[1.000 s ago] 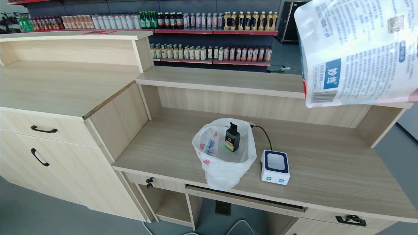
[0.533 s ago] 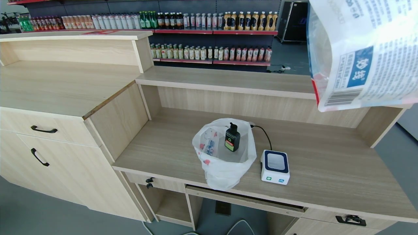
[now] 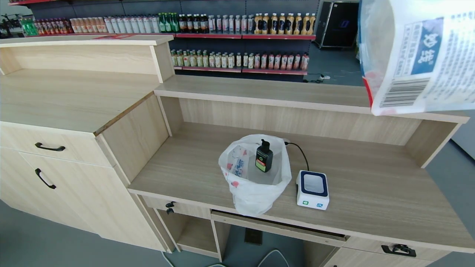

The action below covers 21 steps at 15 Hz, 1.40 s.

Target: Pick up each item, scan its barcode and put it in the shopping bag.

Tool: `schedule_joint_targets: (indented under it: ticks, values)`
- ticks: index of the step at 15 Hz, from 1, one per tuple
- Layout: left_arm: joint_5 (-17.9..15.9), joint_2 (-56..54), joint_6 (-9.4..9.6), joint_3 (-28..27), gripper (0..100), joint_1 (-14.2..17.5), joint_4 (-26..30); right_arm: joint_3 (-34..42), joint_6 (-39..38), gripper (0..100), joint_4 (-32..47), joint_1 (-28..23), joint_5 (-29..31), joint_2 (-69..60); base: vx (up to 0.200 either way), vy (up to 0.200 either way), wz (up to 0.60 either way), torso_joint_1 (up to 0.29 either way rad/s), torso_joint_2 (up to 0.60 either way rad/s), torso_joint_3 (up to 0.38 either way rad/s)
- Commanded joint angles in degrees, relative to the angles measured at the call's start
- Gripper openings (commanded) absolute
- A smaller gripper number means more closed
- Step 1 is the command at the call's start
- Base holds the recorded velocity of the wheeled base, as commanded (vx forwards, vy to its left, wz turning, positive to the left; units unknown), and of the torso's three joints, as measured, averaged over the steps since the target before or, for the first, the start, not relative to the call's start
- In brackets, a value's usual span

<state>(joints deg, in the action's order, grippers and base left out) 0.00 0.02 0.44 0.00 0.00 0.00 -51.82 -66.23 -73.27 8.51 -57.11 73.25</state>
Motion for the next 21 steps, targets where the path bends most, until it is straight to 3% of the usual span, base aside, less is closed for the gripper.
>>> schedule_joint_targets:
  ticks: [1,5,10,17,21]
  values:
    - [0.0,0.0,0.00,0.0,100,0.0,0.0,3.7,0.0,0,3.3,-0.6,1.0,-4.0,0.000,0.000,0.00,0.000,0.00,0.000]
    - [0.0,0.0,0.00,0.0,100,0.0,0.0,10.7,0.1,0,7.4,-0.2,7.8,-9.2,0.000,0.000,0.00,0.000,0.00,0.000]
    - [0.0,0.0,0.00,0.0,100,0.0,0.0,14.0,0.3,0,14.2,0.1,12.2,-12.7,0.000,0.000,0.00,0.000,0.00,0.000]
    - [0.0,0.0,0.00,0.0,100,0.0,0.0,15.8,-0.1,0,13.9,10.2,15.1,-13.9,0.000,0.000,0.00,0.000,0.00,0.000]
    - [0.0,0.0,0.00,0.0,100,0.0,0.0,16.5,-0.6,0,14.2,12.6,15.1,-15.0,0.000,0.000,0.00,0.000,0.00,0.000]
